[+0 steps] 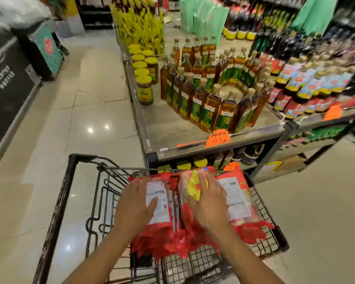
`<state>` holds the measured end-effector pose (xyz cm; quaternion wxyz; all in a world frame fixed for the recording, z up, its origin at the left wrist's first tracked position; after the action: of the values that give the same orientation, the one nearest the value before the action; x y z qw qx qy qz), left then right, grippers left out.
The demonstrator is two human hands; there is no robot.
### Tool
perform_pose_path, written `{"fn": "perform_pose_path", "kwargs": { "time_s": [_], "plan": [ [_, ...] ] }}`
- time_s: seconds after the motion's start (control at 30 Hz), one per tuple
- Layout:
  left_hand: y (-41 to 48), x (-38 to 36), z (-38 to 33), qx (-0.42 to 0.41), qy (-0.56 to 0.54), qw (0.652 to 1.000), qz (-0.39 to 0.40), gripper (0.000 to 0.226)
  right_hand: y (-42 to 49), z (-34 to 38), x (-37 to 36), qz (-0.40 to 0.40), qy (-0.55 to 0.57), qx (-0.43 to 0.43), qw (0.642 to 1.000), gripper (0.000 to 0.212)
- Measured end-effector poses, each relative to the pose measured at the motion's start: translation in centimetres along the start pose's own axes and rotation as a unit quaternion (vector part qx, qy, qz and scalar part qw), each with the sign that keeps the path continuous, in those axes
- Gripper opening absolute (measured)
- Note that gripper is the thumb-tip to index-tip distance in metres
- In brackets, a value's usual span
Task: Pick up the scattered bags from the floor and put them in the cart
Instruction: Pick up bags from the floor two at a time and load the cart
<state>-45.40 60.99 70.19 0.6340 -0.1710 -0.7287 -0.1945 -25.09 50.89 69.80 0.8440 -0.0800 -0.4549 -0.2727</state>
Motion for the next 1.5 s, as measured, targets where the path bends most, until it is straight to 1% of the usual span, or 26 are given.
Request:
{"fn": "perform_pose_path", "kwargs": {
  "time_s": [0.07, 0.13, 0.2, 0.3, 0.43, 0.53, 0.63, 0.73, 0.9, 1.0, 1.07, 1.13, 1.2, 1.4, 1.5],
  "plan": [
    [-1.0, 4.6, -1.6, -0.065, 0.030, 0.996, -0.053, 0.066, -1.9, 4.0, 2.3, -0.022, -0.018, 0.040, 0.999, 0.070],
    [-1.9, 8.7, -3.3, -0.121, 0.053, 0.986, -0.102, 0.066, -3.6, 7.2, 5.0, -0.034, -0.034, 0.047, 0.998, 0.075],
    [-2.6, 11.9, -5.0, -0.161, 0.072, 0.976, -0.127, 0.069, -5.2, 8.9, 7.9, -0.044, -0.057, 0.051, 0.996, 0.072],
    [-3.5, 15.7, -8.4, -0.204, 0.080, 0.965, -0.145, 0.074, -7.6, 8.9, 13.1, -0.061, -0.087, 0.034, 0.994, 0.071],
    [-5.2, 18.4, -14.6, -0.270, 0.077, 0.944, -0.172, 0.072, -11.3, 6.2, 19.8, -0.081, -0.121, -0.030, 0.989, 0.076],
    [-6.9, 19.9, -20.1, -0.313, 0.053, 0.929, -0.192, 0.074, -14.2, 3.6, 24.5, -0.126, -0.161, -0.062, 0.977, 0.076],
    [-9.3, 21.0, -26.8, -0.369, 0.036, 0.907, -0.200, 0.074, -17.6, -0.1, 29.5, -0.159, -0.178, -0.110, 0.965, 0.078],
    [-12.4, 21.4, -34.5, -0.429, 0.042, 0.877, -0.212, 0.075, -22.1, -4.9, 34.2, -0.199, -0.185, -0.160, 0.949, 0.076],
    [-19.1, 20.6, -48.6, -0.513, 0.035, 0.832, -0.208, 0.074, -30.9, -15.1, 41.5, -0.248, -0.166, -0.256, 0.919, 0.076],
    [-23.4, 19.0, -57.7, -0.552, 0.032, 0.810, -0.196, 0.081, -37.0, -21.6, 46.1, -0.279, -0.146, -0.309, 0.898, 0.076],
    [-26.9, 17.9, -63.9, -0.579, 0.033, 0.791, -0.193, 0.081, -41.5, -26.0, 48.9, -0.300, -0.139, -0.345, 0.878, 0.076],
    [-31.2, 16.8, -69.6, -0.615, 0.025, 0.766, -0.187, 0.078, -46.2, -30.1, 51.3, -0.318, -0.137, -0.379, 0.858, 0.076],
    [-35.8, 15.7, -74.5, -0.644, 0.009, 0.743, -0.181, 0.075, -51.1, -33.9, 53.1, -0.340, -0.133, -0.416, 0.833, 0.077],
    [-48.2, 11.0, -87.5, -0.742, -0.013, 0.656, -0.136, 0.076, -65.0, -43.2, 55.6, -0.374, -0.095, -0.532, 0.754, 0.077],
    [-53.0, 7.9, -93.0, -0.779, -0.020, 0.618, -0.107, 0.075, -69.9, -46.8, 56.5, -0.388, -0.085, -0.569, 0.720, 0.076]
  ]
}}
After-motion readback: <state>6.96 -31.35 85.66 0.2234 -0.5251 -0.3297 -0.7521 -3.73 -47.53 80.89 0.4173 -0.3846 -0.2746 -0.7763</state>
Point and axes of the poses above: each hand's wrist, its own y-axis towards the middle knuckle, its own x-axis out of the back of the hand, z = x × y, the point moved 6 cm from there along y, towards the middle knuckle, and after that the axes turned 14 degrees about y, right-handed, at the moved point
